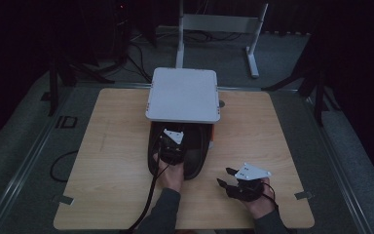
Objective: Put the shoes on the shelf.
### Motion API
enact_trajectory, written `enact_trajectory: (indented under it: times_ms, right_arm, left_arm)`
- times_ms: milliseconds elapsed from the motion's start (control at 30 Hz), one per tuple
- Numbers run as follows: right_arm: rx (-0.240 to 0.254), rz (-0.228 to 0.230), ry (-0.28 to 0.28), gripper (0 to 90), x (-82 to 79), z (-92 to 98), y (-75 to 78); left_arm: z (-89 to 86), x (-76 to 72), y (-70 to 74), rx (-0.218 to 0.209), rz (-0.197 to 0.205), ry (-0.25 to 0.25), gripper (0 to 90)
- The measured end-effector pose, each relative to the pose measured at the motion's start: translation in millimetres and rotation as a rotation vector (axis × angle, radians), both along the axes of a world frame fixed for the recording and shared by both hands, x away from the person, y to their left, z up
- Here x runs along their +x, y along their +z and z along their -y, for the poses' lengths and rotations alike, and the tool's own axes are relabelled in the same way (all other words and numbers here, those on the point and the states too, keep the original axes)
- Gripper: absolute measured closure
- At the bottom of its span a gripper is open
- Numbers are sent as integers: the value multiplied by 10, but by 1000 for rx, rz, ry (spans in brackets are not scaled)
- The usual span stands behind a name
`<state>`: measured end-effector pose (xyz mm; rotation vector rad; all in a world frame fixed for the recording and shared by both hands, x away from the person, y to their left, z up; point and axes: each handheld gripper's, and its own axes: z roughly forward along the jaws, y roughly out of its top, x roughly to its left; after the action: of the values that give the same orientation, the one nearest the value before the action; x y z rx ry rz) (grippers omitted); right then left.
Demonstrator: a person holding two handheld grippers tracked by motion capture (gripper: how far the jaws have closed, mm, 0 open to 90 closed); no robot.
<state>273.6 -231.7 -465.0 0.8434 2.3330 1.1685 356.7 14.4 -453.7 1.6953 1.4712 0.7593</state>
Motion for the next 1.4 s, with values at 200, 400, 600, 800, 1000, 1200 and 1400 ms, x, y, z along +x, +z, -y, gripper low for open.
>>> enact_trajectory:
  times_ms: [200, 400, 600, 800, 1000, 1200, 1400]
  right_arm:
    - [-1, 1, 2, 463, 2, -3, -3]
    - [0, -2, 1, 463, 1, 2, -1]
    - [-1, -4, 0, 463, 9, 4, -6]
    - [-2, -5, 1, 463, 11, 0, -10]
    - [-3, -5, 1, 463, 15, 2, -12]
    - [0, -3, 0, 463, 17, 12, -9]
    - [-1, -3, 0, 463, 18, 12, -9]
  left_arm:
    - [26, 59, 17, 2, 9, 11, 746]
    - [57, 143, 14, -3, 13, 26, 745]
    - [47, 198, 16, -24, 15, 29, 745]
    - [60, 254, -10, -22, 9, 35, 745]
    - [84, 322, 11, -13, 20, 48, 744]
    - [108, 389, 24, -5, 38, 55, 743]
    - [112, 469, 34, -9, 44, 55, 741]
